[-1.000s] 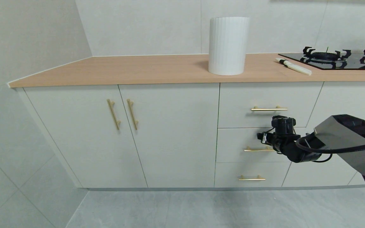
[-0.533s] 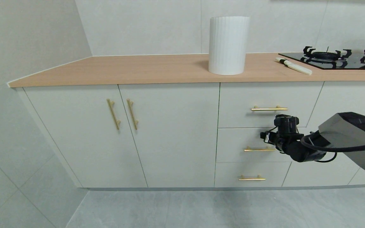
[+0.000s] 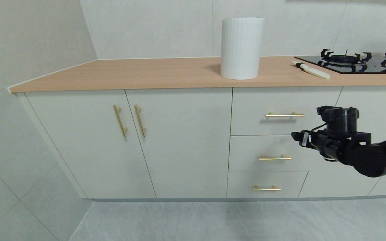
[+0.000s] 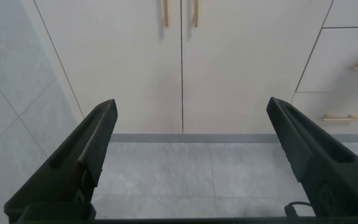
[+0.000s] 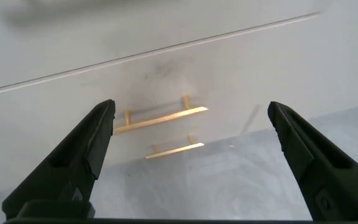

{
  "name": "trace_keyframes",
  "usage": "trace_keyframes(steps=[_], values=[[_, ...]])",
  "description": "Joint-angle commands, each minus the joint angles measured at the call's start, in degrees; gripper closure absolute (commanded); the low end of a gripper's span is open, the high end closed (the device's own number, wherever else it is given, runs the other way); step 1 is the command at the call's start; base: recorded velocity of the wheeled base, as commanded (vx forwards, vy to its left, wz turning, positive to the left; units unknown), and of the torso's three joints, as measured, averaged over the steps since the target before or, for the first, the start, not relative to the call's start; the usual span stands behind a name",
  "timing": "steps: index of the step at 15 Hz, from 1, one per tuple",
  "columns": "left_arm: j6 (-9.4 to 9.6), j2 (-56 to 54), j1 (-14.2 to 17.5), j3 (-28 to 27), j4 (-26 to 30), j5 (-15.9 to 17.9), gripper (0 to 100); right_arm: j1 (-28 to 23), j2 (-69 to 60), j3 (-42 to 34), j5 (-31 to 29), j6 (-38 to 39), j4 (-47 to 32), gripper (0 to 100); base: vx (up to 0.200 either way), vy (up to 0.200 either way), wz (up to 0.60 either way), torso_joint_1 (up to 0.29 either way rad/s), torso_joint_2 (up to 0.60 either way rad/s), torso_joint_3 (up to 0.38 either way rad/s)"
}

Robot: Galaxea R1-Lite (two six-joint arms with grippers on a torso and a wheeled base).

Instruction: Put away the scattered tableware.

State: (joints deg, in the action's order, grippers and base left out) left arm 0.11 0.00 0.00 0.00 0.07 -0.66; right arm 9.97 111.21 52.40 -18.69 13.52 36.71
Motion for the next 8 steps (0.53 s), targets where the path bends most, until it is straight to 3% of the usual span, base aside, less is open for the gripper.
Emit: trace_keyframes(steps=[1, 5, 8], values=[[0.07, 0.1, 0.0, 0.0, 0.0, 0.0, 0, 1.9, -23.9, -14.8, -0.2, -2.7, -1.7, 0, 0.0, 0.0, 0.0, 0.0, 0.0, 0.0], [-0.02, 0.1, 0.0, 0.0, 0.0, 0.0, 0, 1.8, -48.9, -23.1, -0.4, -5.6, -12.7, 0, 0.0, 0.0, 0.0, 0.0, 0.0, 0.0], [-0.02, 0.1, 0.0, 0.0, 0.0, 0.0, 0, 1.6, -66.1, -23.7, 0.0, -5.7, -29.2, 0, 0.0, 0.0, 0.0, 0.0, 0.0, 0.0]])
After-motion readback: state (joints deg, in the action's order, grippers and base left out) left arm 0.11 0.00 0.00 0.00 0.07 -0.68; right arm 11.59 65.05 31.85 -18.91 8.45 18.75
